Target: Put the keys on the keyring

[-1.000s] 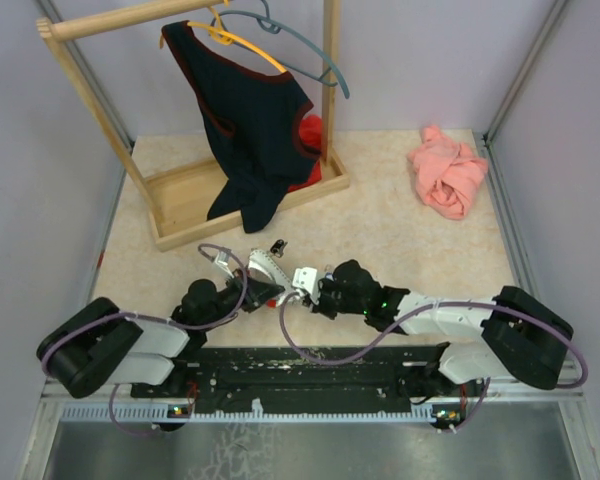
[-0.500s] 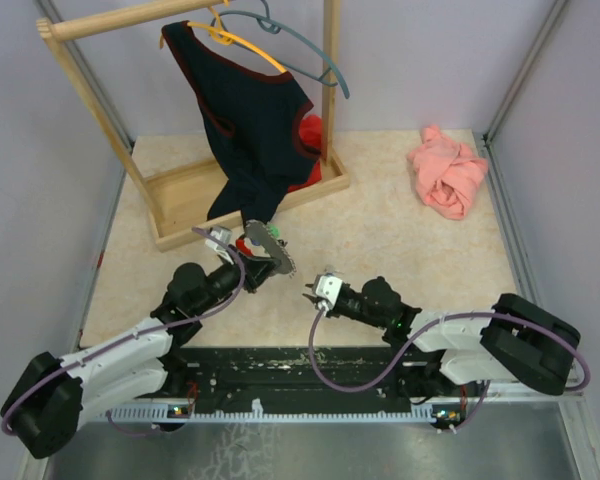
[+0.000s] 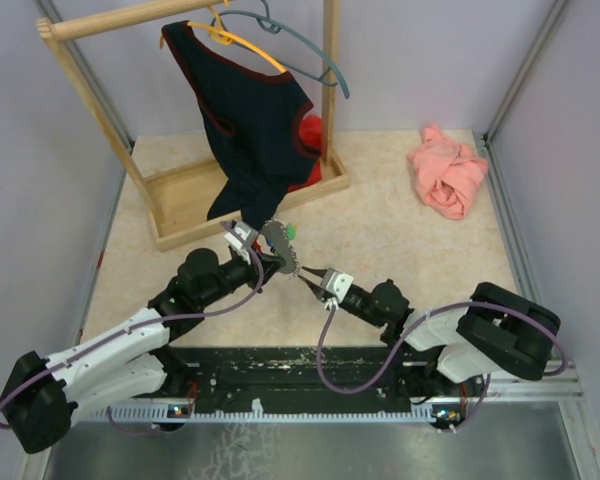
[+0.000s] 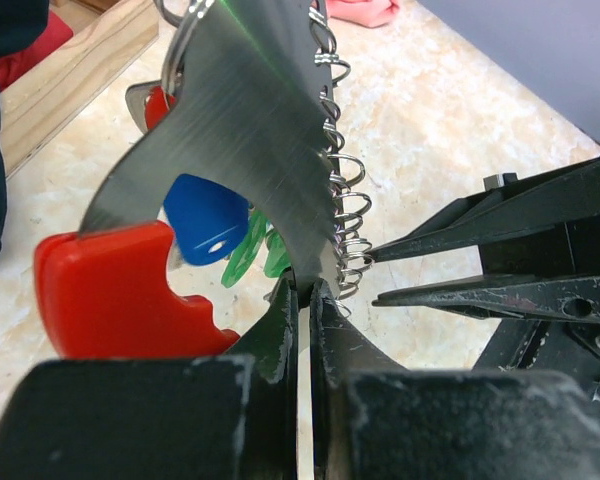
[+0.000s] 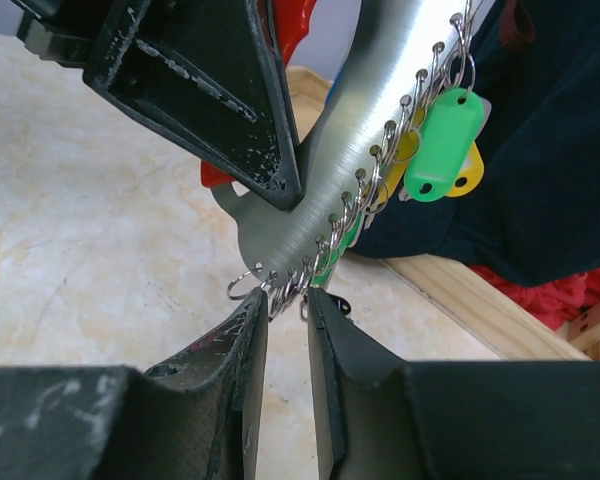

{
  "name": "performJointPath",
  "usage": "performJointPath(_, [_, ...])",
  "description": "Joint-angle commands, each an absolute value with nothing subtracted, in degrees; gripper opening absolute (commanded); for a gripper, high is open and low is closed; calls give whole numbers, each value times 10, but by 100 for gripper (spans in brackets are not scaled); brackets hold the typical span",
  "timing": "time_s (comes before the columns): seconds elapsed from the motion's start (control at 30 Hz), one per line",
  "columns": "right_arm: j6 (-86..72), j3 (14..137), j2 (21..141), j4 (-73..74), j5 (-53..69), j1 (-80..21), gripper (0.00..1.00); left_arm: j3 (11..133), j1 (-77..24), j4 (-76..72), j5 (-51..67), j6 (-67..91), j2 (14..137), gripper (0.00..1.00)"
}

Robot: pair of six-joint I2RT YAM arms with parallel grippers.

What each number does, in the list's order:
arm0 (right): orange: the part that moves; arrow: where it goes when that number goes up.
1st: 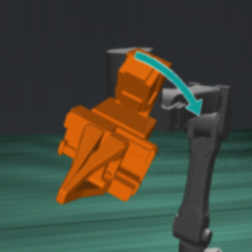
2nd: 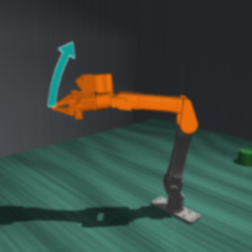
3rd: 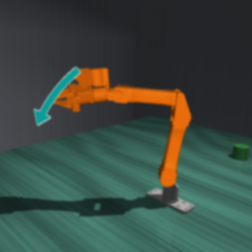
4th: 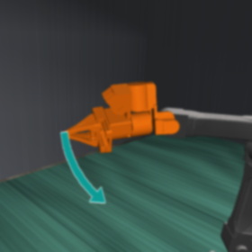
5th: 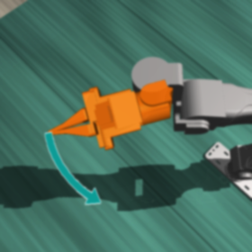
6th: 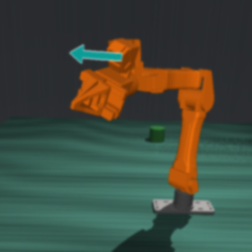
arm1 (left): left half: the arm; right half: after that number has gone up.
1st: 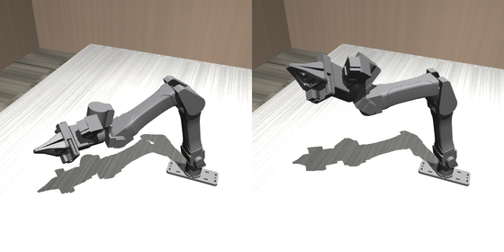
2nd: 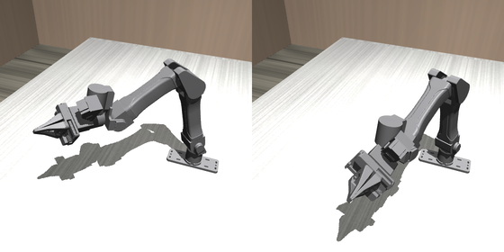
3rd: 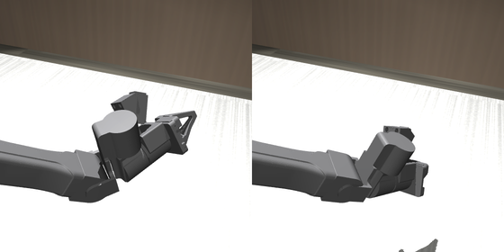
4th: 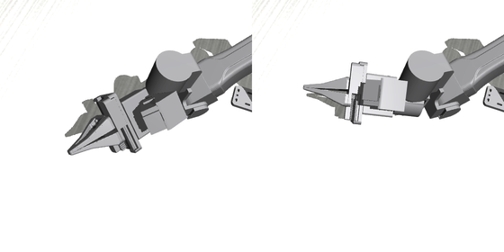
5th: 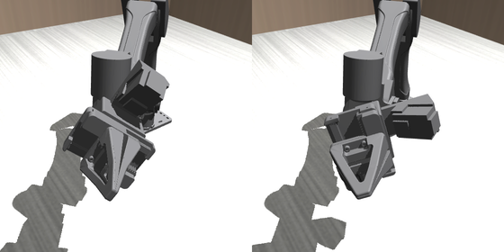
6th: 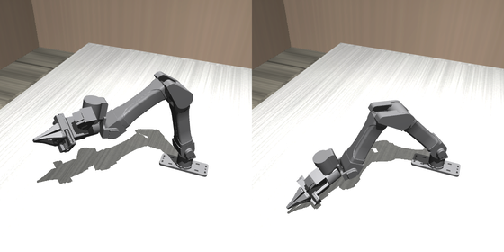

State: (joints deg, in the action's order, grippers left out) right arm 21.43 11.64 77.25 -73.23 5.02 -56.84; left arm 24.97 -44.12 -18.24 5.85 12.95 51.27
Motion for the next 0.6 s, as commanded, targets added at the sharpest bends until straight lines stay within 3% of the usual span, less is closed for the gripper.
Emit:
performJointPath(0.0, [202,135,794,-802,38,-577,23,283,-452,-170,35,99,503,1])
performJointPath(0.57, [150,151,832,-779,76,-576,21,276,-455,-194,-2,153,497,1])
